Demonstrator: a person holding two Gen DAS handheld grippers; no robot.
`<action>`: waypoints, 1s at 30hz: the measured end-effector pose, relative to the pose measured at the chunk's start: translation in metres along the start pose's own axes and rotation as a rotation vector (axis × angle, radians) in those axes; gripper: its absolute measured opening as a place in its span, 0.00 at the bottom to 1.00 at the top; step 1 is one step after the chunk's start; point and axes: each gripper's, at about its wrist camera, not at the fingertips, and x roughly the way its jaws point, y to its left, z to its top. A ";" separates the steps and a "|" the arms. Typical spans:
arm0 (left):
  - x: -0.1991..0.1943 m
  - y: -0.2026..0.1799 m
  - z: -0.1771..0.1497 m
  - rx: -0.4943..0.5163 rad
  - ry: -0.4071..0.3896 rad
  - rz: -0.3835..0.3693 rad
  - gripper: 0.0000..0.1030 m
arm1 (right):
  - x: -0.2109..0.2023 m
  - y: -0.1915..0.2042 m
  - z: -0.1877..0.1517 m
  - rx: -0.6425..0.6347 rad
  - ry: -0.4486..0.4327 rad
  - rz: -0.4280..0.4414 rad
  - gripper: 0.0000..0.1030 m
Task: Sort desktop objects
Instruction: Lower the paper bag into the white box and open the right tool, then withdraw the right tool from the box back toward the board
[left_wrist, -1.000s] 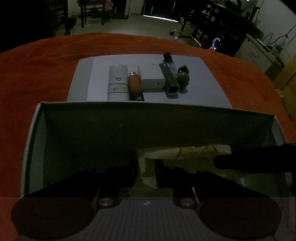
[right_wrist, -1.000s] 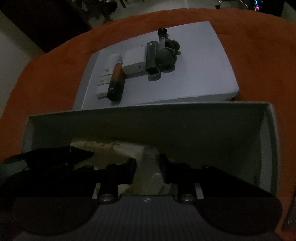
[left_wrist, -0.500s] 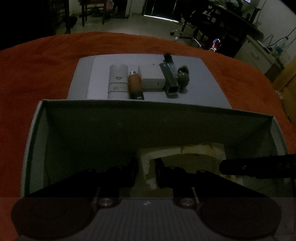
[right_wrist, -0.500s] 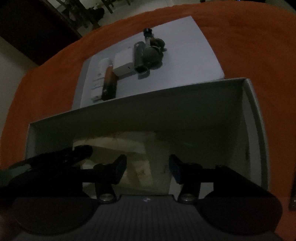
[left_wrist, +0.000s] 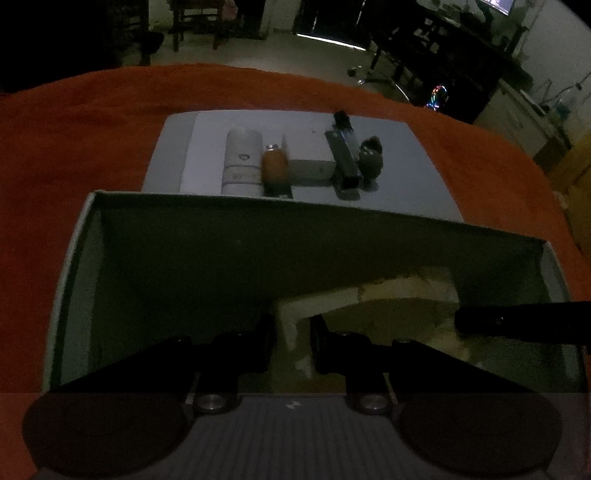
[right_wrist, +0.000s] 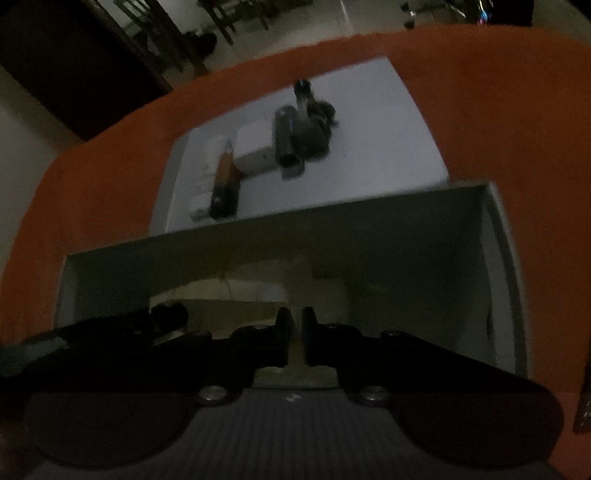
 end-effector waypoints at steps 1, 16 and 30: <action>0.001 0.000 0.000 0.004 0.002 0.005 0.17 | 0.002 0.001 0.000 -0.011 0.006 -0.006 0.08; -0.009 -0.004 0.000 0.038 -0.019 0.046 0.79 | 0.004 0.000 0.000 -0.015 0.042 -0.019 0.19; -0.063 -0.004 0.018 0.015 -0.109 -0.031 0.97 | -0.044 0.012 0.003 -0.038 -0.068 0.038 0.54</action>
